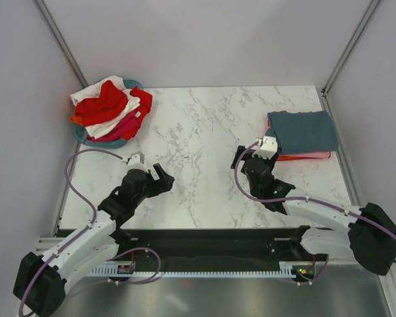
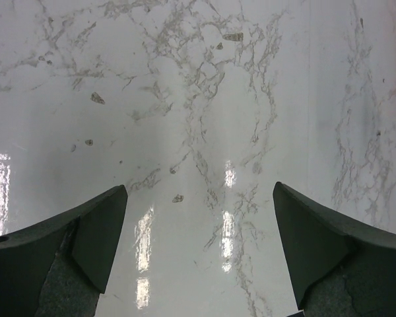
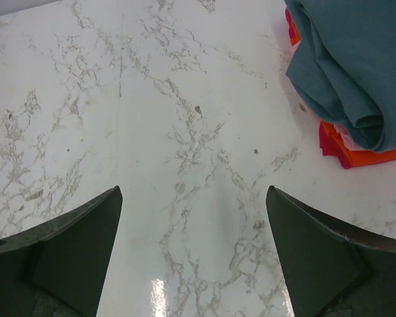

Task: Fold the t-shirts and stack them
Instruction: Grab the tshirt from the pile

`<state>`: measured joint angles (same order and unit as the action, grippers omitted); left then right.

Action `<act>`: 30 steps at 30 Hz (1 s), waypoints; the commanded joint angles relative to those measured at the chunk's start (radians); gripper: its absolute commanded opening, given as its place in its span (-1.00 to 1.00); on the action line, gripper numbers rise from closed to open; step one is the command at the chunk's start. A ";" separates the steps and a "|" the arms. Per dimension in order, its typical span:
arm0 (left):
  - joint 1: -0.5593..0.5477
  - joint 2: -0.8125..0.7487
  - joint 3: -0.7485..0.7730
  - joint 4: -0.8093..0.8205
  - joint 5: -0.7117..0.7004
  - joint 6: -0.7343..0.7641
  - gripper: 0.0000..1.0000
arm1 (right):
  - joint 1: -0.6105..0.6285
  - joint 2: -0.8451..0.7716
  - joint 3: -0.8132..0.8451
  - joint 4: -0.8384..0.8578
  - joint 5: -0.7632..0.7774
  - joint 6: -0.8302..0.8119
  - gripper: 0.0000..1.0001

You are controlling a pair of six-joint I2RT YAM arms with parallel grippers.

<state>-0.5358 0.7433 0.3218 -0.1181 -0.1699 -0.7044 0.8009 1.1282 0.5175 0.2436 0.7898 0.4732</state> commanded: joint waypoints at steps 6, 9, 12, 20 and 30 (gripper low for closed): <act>0.108 0.148 0.330 -0.276 -0.068 -0.165 0.97 | -0.014 0.206 0.127 -0.014 0.042 0.180 0.96; 0.209 0.215 0.423 -0.330 0.033 -0.171 0.96 | -0.014 0.164 0.142 0.020 0.005 0.156 0.96; 0.305 0.284 0.500 -0.362 0.098 -0.176 0.89 | -0.014 0.124 0.144 0.042 0.055 0.150 0.96; 0.477 0.430 0.815 -0.491 -0.015 -0.063 0.84 | -0.034 0.212 -0.030 0.271 0.148 0.041 0.97; 0.534 0.623 0.916 -0.477 -0.177 -0.285 0.56 | -0.037 0.282 -0.008 0.286 0.035 0.021 0.86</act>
<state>-0.0044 1.3083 1.2137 -0.5945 -0.2634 -0.8909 0.7658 1.3983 0.4892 0.4885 0.8379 0.5102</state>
